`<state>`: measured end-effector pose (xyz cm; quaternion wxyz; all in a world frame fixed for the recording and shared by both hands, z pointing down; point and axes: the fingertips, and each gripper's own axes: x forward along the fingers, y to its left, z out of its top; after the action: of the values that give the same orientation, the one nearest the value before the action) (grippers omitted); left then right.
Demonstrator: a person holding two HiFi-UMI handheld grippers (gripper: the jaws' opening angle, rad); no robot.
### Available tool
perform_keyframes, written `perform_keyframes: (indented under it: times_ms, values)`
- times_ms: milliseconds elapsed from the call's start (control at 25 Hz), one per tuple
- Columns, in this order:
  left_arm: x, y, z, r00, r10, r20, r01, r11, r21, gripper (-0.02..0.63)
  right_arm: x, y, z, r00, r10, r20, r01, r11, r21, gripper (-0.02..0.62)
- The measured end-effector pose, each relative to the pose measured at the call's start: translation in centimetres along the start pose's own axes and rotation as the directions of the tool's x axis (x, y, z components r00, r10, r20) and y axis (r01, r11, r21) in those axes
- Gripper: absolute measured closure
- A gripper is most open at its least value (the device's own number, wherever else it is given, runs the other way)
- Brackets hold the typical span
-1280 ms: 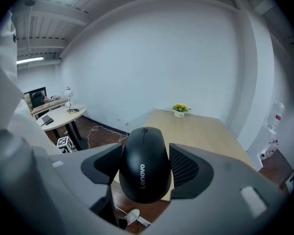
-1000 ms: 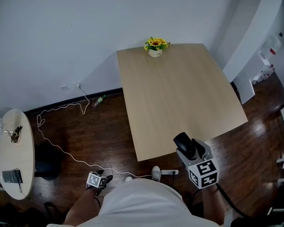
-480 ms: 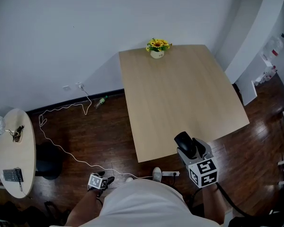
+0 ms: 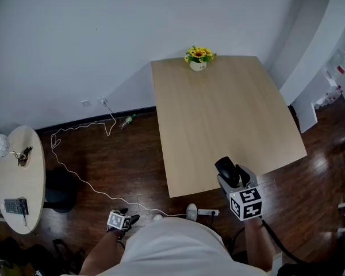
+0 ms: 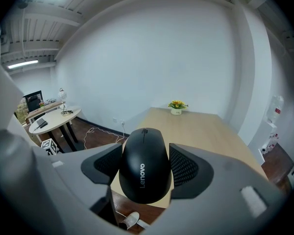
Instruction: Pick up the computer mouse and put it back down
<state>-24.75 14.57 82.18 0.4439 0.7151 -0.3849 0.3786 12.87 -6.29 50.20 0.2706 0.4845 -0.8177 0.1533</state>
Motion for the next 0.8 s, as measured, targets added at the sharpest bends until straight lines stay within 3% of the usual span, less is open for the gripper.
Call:
perform_keyframes:
  times_ms: [240,480,800]
  values:
    - [-1.2,-0.4,-1.8,1.000,0.028,-0.007,-0.029,0.997,-0.066,0.311,8.6,-4.9,-5.3,0.998,-0.047,-0.029,0.049,0.996,0.068,0.295]
    - [-2.8,-1.4,-2.9,0.998,0.058,-0.009,-0.058,0.991,-0.121,0.311,17.6,-8.3,-11.5,0.990,-0.076,-0.116,0.089,0.990,0.112,0.295]
    - [-3.8,-2.3,-2.9,0.997,0.077,0.008,-0.075,0.984,-0.159,0.311,22.9,-10.1,-15.6,0.972,-0.116,-0.203,0.138,0.986,0.094,0.295]
